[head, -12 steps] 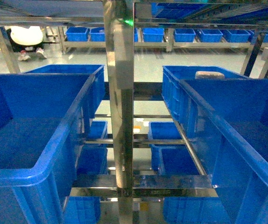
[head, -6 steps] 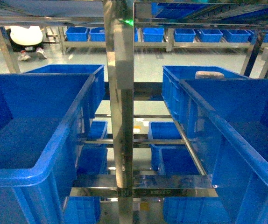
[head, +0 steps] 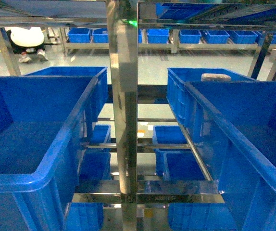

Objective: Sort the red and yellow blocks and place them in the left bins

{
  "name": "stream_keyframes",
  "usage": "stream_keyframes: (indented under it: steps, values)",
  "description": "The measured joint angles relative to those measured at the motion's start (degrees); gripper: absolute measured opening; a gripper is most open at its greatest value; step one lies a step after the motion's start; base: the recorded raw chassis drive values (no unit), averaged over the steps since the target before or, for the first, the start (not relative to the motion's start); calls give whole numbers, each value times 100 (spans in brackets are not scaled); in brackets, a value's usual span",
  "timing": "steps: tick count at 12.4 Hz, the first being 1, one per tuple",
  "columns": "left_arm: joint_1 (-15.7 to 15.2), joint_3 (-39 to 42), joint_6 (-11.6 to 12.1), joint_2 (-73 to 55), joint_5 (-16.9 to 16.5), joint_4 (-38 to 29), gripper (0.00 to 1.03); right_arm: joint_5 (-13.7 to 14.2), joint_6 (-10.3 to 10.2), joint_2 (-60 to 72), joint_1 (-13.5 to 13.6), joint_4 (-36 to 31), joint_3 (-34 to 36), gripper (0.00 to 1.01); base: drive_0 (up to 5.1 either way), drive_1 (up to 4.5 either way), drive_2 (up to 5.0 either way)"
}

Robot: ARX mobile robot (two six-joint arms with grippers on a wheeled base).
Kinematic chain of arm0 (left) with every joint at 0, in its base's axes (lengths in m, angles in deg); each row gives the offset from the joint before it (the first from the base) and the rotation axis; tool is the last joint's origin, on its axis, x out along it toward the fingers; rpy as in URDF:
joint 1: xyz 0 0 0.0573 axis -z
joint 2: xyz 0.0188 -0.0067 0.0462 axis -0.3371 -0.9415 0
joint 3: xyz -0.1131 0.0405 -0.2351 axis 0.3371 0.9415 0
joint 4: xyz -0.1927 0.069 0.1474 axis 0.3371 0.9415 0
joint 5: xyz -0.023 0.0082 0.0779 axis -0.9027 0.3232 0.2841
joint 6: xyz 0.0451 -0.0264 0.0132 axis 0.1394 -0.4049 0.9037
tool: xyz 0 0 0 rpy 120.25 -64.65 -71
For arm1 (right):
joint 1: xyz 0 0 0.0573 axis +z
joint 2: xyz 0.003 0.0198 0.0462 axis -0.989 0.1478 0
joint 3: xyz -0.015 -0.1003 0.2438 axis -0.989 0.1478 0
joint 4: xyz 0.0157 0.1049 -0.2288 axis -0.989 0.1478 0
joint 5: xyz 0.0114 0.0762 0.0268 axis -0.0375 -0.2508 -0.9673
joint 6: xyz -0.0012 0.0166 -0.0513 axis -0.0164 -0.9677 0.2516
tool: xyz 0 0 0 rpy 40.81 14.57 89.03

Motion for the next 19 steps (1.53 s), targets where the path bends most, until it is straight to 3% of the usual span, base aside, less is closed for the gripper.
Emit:
stream_keyframes:
  steps: [4,10,11,12,15,19]
  values:
    - [0,0,2,0,0,0,27,7,48,1744,39,-577,-918,27,0,0,0]
    - [0,0,0,0,0,0,27,142,240,4664,144,-361,-3287,27,0,0,0]
    - [0,0,2,0,0,0,27,181,208,4874,155,-173,-3515,32,0,0,0]
    - [0,0,2,0,2,-2,27,179,136,5071,142,-66,-3681,49,0,0,0]
    - [0,0,2,0,2,-2,27,190,-66,4828,114,-367,-3467,95,0,0,0]
    - [0,0,2,0,0,0,27,105,-149,2922,22,-649,-1700,98,0,0,0]
